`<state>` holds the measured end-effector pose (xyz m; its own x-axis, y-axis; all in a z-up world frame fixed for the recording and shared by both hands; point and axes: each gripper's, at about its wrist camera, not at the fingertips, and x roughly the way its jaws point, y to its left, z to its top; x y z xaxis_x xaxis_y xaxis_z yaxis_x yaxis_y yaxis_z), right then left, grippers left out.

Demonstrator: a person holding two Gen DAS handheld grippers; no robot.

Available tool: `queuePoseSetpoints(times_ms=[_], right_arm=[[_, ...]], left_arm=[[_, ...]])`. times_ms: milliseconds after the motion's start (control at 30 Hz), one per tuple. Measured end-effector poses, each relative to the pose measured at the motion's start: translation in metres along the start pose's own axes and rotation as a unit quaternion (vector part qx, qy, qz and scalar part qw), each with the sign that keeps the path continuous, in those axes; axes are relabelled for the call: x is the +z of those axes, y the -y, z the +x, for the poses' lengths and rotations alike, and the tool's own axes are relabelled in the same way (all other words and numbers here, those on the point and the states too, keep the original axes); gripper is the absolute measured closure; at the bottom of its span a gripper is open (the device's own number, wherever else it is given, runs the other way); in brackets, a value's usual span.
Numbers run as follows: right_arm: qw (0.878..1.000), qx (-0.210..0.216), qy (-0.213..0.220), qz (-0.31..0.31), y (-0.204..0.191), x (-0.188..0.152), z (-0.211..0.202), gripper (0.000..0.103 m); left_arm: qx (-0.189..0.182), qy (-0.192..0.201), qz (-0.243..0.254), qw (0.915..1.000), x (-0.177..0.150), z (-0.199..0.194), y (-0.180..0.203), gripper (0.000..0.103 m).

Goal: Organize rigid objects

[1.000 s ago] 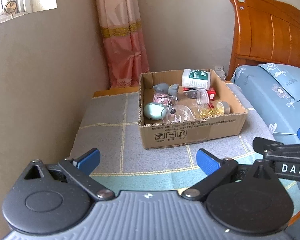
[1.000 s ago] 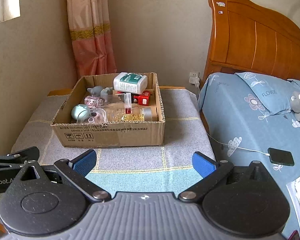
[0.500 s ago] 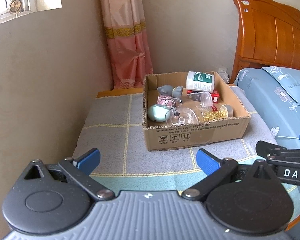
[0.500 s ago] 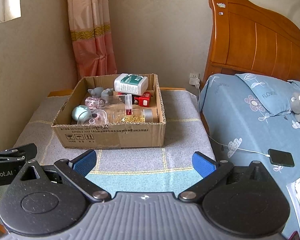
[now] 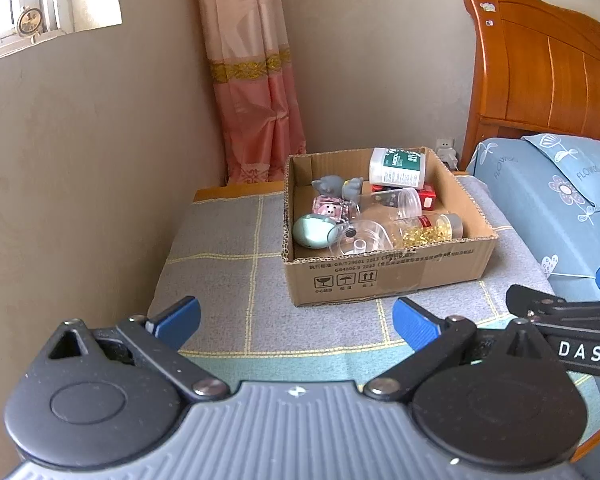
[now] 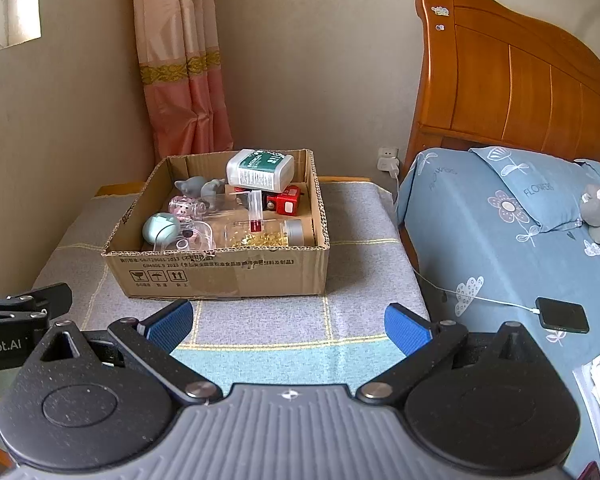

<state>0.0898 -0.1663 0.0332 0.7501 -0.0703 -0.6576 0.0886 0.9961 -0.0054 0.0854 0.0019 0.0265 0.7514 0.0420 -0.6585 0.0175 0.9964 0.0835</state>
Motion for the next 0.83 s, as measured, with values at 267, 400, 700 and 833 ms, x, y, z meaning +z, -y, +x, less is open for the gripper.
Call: queuePoseSetpoints(times_ms=[267, 400, 700, 833], right_arm=[[1.0, 0.0, 0.002, -0.002, -0.001, -0.0005, 0.0, 0.0], [1.0, 0.0, 0.002, -0.002, -0.0013, -0.0004, 0.0, 0.0], [1.0, -0.001, 0.005, -0.003, -0.0013, 0.001, -0.0011, 0.0], [1.0, 0.0, 0.006, -0.004, -0.0022, 0.0012, -0.0018, 0.0]], left_arm=[[0.001, -0.002, -0.001, 1.0, -0.0002, -0.0007, 0.0013, 0.001], [0.0, -0.001, -0.002, 1.0, 0.0001, -0.0012, 0.0011, 0.001], [0.0, 0.0, -0.005, 1.0, 0.0005, -0.0025, -0.0003, 0.001], [-0.001, -0.001, -0.007, 1.0, 0.0011, -0.0014, -0.0007, 0.001]])
